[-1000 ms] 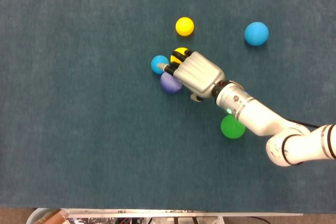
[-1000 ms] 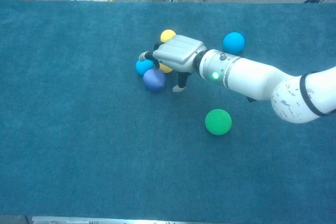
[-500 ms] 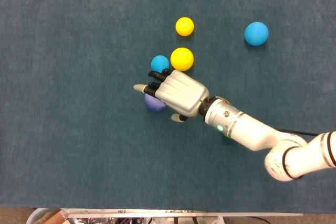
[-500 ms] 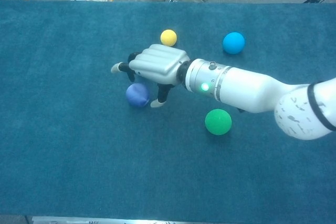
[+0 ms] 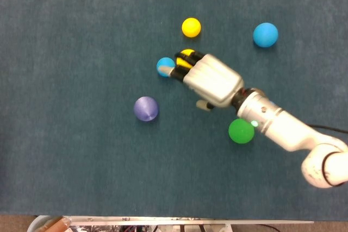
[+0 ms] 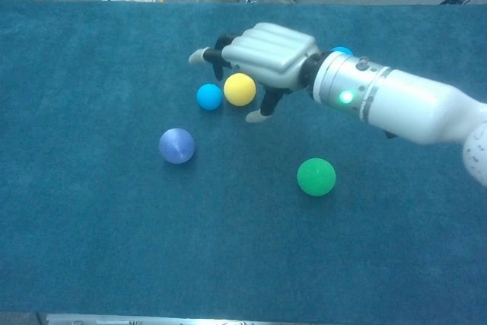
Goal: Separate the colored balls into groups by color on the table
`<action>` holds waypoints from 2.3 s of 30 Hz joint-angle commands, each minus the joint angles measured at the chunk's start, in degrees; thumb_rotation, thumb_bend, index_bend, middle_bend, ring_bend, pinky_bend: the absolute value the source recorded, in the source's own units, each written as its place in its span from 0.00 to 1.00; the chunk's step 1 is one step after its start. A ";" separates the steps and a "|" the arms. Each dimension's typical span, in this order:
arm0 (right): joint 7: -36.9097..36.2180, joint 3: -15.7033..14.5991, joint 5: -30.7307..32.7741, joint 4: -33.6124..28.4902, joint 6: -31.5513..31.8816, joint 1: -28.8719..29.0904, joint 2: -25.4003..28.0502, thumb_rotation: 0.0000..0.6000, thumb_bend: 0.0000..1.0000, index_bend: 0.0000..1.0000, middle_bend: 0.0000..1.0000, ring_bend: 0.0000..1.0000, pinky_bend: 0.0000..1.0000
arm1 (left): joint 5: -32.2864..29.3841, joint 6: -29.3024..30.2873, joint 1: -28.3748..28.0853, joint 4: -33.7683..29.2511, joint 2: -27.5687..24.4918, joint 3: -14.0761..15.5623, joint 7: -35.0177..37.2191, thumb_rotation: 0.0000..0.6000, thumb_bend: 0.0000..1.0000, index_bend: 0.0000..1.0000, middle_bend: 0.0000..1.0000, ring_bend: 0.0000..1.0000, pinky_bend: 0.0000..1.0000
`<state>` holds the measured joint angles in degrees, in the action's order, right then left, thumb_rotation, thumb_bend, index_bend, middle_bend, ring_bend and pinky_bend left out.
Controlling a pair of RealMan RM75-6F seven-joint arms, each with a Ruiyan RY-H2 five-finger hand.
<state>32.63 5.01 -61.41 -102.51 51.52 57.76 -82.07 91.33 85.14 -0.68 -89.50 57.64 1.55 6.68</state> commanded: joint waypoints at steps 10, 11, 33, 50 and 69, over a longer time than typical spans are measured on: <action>-1.82 -1.11 -2.24 -6.82 6.57 -7.12 15.16 1.00 0.13 0.12 0.35 0.12 0.25 | 5.09 -14.48 -12.06 -0.46 -0.21 0.31 3.45 1.00 0.32 0.17 0.18 0.24 0.19; -2.11 -1.31 -2.41 -6.96 6.76 -7.60 15.86 1.00 0.13 0.12 0.35 0.12 0.25 | 5.22 -15.48 -13.01 -0.33 0.23 0.15 3.82 1.00 0.32 0.17 0.18 0.24 0.19; -10.02 -2.83 -7.92 -3.82 7.58 -15.49 23.39 1.00 0.13 0.12 0.35 0.12 0.25 | 6.68 -33.72 -30.10 -1.42 10.36 -0.46 -4.40 1.00 0.32 0.09 0.10 0.16 0.19; -14.95 -2.68 -10.51 -0.91 6.97 -19.48 25.17 1.00 0.13 0.12 0.35 0.12 0.25 | 4.40 -38.65 -36.92 4.76 19.56 -0.11 -2.90 1.00 0.32 0.11 0.10 0.16 0.19; -17.46 -1.63 -12.30 0.96 5.94 -21.52 25.26 1.00 0.13 0.12 0.35 0.12 0.25 | 1.43 -37.82 -39.16 8.61 26.00 0.40 -2.22 1.00 0.32 0.23 0.19 0.26 0.21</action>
<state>15.19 3.36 -73.69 -101.56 57.47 36.24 -56.81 92.88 47.11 -39.82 -81.04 83.42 1.96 4.29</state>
